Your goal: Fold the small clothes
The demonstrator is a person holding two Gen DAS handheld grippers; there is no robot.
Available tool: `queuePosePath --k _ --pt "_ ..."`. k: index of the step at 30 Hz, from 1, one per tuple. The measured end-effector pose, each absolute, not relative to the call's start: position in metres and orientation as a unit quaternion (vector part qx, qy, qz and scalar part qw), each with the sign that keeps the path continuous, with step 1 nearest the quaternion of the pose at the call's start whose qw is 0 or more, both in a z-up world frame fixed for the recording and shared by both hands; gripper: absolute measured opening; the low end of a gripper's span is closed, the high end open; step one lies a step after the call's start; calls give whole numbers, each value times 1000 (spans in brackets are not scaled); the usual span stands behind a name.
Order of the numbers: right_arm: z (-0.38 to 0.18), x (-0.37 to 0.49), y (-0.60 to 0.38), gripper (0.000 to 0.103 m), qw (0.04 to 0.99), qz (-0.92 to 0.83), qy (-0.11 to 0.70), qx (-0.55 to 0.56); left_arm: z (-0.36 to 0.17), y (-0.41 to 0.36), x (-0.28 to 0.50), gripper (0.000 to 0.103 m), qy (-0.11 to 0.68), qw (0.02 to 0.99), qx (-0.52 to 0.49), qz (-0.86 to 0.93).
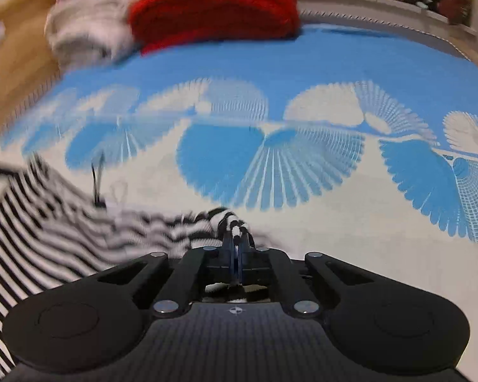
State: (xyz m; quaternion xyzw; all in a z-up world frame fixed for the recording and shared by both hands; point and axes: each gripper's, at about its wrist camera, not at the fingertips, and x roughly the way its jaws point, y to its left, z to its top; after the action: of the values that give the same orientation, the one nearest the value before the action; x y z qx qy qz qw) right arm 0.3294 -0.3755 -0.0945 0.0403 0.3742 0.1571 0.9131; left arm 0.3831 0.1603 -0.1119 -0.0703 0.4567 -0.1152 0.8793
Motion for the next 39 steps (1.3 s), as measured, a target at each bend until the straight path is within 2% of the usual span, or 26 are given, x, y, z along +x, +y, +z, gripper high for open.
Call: queuePosePath --k 5,8,12,18,20,21,22,23,24,25,27,29,31,33,39 --pt "-70 333 -403 1 949 79 275 129 -87 165 383 4 380 914 -106 -95" --pt "-91 351 -389 1 941 66 317 99 -108 145 395 4 419 904 -47 -69" --pt "-127 370 -371 1 917 60 391 51 -133 145 410 4 467 882 -47 -45" --pt "-119 370 -376 1 938 58 333 74 -123 156 410 4 429 900 -80 -26" --pt "-126 373 -372 1 937 46 341 58 -137 149 413 5 451 890 -65 -26" --pt "-134 378 -367 1 930 44 363 42 -142 144 416 11 473 879 -53 -28" --pt "-142 382 -363 2 918 45 392 27 -147 140 418 17 497 866 -46 -36" --pt "-151 384 -360 6 900 50 433 22 -147 138 416 18 503 862 -42 -40" --pt "-155 383 -360 7 890 52 453 28 -142 139 412 26 497 866 -42 -42" --pt "-152 377 -366 11 892 47 447 47 -132 142 407 35 488 870 -52 -46" --pt "-135 366 -385 15 897 32 428 108 -112 156 392 41 470 876 -96 -52" --pt "-113 349 -409 20 899 20 402 170 -96 169 375 42 473 870 -127 -48" --pt "-93 329 -429 29 900 11 391 192 -82 179 357 42 482 864 -141 -40" --pt "-79 304 -445 33 896 20 393 205 -72 187 330 42 482 862 -149 -42" --pt "-94 240 -460 41 865 54 460 191 -94 205 266 41 545 809 -222 -10"
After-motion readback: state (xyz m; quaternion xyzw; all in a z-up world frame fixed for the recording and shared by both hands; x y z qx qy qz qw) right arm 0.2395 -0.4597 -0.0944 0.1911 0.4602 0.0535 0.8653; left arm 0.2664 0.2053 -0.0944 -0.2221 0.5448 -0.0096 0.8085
